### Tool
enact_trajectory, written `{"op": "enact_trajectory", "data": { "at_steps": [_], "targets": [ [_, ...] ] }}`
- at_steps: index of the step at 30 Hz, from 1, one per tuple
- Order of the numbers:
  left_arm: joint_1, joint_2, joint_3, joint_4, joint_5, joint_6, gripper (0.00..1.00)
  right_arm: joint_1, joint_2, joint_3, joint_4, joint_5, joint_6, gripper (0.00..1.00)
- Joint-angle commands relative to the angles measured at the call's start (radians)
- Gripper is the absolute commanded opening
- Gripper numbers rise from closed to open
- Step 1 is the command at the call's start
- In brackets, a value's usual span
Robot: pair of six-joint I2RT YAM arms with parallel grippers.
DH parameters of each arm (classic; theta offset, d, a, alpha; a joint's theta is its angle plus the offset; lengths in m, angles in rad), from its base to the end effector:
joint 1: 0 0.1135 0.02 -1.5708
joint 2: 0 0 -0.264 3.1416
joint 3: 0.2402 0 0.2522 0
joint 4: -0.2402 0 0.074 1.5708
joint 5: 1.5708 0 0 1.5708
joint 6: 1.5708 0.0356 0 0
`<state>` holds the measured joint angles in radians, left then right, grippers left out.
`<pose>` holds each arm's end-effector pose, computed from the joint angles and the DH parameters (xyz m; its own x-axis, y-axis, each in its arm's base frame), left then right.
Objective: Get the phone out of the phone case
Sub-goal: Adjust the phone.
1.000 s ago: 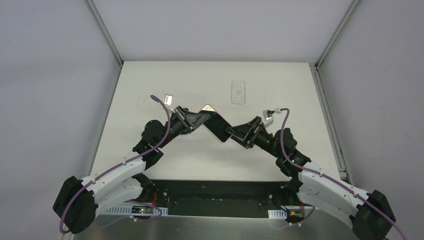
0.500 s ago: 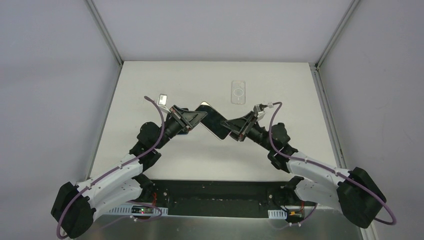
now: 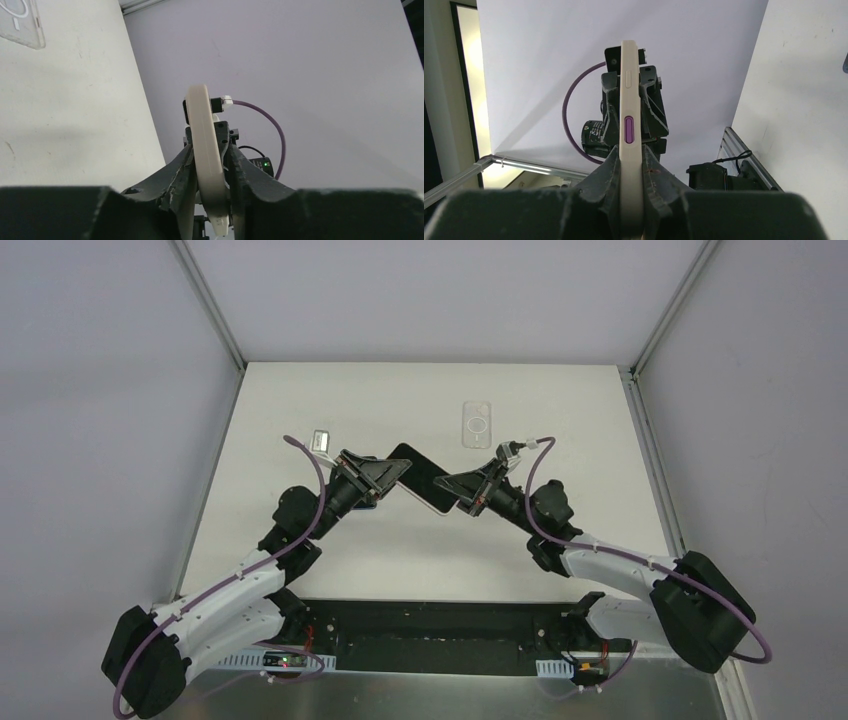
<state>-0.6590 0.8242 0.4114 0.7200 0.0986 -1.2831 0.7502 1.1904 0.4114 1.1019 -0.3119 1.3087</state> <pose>0.1508 -0.1212 0.2971 -0.5876 -0.7519 -0.2990 0.4232 0.0294 -0.9056 0.1687 0.1721 0.2635 -0.7722 0.5369 -0.3398 -0.4475 -0.0800 0.8907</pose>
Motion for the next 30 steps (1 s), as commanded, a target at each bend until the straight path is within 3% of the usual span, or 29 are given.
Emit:
{"op": "enact_trajectory", "data": {
  "at_steps": [1,7,11,18,21,30],
  "targets": [
    [0.004,-0.028,0.005,0.104,0.019,0.027,0.34,0.0,-0.04,0.042,0.083,-0.068,0.035,0.0],
    [0.034,-0.01,0.026,0.103,0.135,0.011,0.43,-0.022,-0.128,0.033,-0.01,-0.159,-0.081,0.0],
    [0.066,0.038,0.063,0.104,0.264,-0.028,0.45,-0.022,-0.247,0.016,-0.175,-0.144,-0.227,0.0],
    [0.067,0.069,0.097,0.104,0.32,-0.038,0.43,-0.022,-0.407,0.035,-0.44,-0.106,-0.41,0.0],
    [0.067,0.079,0.114,0.104,0.337,-0.041,0.42,-0.023,-0.414,0.034,-0.442,-0.093,-0.419,0.0],
    [0.065,0.085,0.118,0.104,0.37,-0.041,0.52,-0.022,-0.405,-0.002,-0.343,0.002,-0.372,0.0]
  ]
}}
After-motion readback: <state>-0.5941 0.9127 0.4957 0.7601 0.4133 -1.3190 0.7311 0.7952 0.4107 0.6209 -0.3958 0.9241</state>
